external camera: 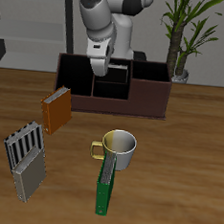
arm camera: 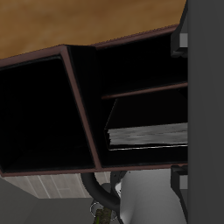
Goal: Place the black book into the back desk caddy's back compartment and place the striped book into the back desk caddy's right compartment
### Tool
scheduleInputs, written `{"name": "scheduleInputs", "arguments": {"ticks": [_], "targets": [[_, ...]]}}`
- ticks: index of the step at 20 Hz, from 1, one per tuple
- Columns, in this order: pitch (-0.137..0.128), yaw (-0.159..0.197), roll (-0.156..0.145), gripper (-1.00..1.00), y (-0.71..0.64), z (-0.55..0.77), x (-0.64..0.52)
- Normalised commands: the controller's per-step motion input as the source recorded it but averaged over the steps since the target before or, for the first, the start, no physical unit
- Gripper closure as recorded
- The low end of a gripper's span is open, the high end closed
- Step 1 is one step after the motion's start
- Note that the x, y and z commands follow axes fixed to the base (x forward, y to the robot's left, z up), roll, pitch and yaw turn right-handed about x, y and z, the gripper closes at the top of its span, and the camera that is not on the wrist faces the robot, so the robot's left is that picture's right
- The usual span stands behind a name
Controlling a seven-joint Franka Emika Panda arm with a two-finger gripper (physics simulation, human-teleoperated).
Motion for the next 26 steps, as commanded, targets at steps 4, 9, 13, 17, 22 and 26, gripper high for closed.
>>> {"name": "scheduleInputs", "arguments": {"ticks": [4, 9, 13, 17, 22, 26], "targets": [[-0.117, -0.113, -0.034, -1.00, -0.13, 0.56, 0.08], [-0.097, -0.253, -0.090, -1.00, -0.29, 0.45, 0.25], [-0.057, -0.298, -0.119, -1.00, -0.38, 0.32, 0.28], [-0.003, -0.393, -0.153, -1.00, -0.47, 0.13, 0.44], [-0.013, -0.456, -0.128, -1.00, -0.34, 0.23, 0.34], [-0.014, -0.440, -0.055, -1.00, -0.14, 0.21, 0.24]]}}
